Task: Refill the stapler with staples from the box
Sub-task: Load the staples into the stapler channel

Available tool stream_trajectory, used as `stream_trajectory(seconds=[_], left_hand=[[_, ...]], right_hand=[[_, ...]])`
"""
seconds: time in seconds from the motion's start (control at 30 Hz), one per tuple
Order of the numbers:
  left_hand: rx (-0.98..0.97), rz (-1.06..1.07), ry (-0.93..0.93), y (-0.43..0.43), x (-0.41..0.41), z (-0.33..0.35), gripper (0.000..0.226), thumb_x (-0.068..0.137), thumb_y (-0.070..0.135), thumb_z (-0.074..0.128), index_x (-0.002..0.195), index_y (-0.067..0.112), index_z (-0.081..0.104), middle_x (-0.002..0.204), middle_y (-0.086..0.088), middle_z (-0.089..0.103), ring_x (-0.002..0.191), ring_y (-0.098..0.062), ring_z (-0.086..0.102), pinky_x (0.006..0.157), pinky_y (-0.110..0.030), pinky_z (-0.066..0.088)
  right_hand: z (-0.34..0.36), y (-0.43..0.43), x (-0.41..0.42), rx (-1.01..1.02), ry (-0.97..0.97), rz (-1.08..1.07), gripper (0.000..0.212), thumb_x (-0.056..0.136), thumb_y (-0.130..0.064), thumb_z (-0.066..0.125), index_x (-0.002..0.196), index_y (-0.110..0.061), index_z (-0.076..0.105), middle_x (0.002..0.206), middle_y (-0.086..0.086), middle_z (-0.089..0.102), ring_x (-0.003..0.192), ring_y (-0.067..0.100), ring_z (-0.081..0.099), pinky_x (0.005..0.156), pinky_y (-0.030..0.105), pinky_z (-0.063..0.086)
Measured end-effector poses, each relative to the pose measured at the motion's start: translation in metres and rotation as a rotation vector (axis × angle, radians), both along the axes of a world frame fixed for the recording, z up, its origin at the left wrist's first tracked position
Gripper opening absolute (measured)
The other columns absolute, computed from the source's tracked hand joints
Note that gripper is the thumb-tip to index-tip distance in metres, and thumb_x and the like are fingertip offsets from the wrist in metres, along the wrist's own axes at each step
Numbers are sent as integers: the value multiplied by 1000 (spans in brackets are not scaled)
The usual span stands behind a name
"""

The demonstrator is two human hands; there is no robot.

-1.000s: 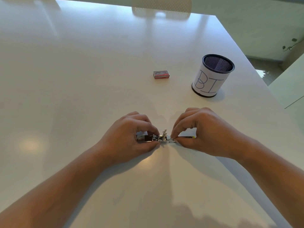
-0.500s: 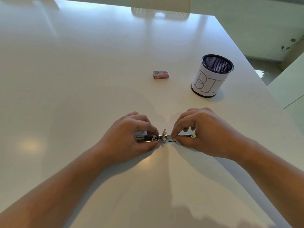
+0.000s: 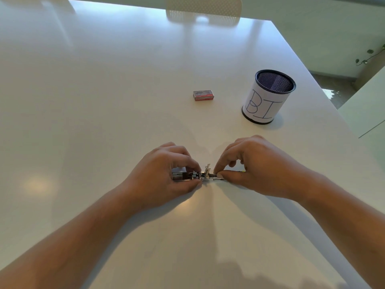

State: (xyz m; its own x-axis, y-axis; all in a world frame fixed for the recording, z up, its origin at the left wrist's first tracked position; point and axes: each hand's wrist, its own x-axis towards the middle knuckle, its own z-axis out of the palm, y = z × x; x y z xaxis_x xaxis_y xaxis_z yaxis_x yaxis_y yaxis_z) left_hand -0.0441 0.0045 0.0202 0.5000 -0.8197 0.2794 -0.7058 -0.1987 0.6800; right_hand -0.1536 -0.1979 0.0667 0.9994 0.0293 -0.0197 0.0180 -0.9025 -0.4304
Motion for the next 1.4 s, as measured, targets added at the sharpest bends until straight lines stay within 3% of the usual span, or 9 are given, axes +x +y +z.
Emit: stream_trajectory(seconds=[0.27, 0.53, 0.8, 1.4], left_hand=[[4, -5, -10, 0, 0, 1, 15, 74, 37, 78, 87, 31, 77, 81, 14, 68, 86, -9, 58, 73, -28, 48], [3, -15, -5, 0, 2, -1, 15, 74, 33, 80, 88, 30, 77, 82, 15, 68, 87, -9, 58, 73, -31, 50], [3, -16, -10, 0, 2, -1, 15, 74, 33, 80, 88, 31, 77, 82, 14, 68, 87, -9, 58, 73, -31, 50], [13, -8, -17, 1, 1, -1, 14, 74, 35, 79, 87, 31, 77, 82, 14, 68, 87, -11, 58, 74, -29, 49]], right_hand=[[7, 2, 6, -33, 13, -3, 9, 79, -34, 71, 85, -38, 76, 74, -22, 69, 77, 3, 61, 69, 33, 54], [8, 1, 2, 9, 13, 33, 10, 77, -32, 73, 83, -38, 77, 79, -20, 70, 79, 5, 61, 69, 36, 54], [11, 5, 3, -116, -22, 93, 10, 76, -30, 74, 83, -36, 77, 80, -18, 72, 78, 6, 55, 66, 35, 53], [8, 9, -2, -169, -79, 70, 8, 77, -32, 73, 82, -37, 76, 81, -21, 72, 77, 3, 51, 62, 34, 54]])
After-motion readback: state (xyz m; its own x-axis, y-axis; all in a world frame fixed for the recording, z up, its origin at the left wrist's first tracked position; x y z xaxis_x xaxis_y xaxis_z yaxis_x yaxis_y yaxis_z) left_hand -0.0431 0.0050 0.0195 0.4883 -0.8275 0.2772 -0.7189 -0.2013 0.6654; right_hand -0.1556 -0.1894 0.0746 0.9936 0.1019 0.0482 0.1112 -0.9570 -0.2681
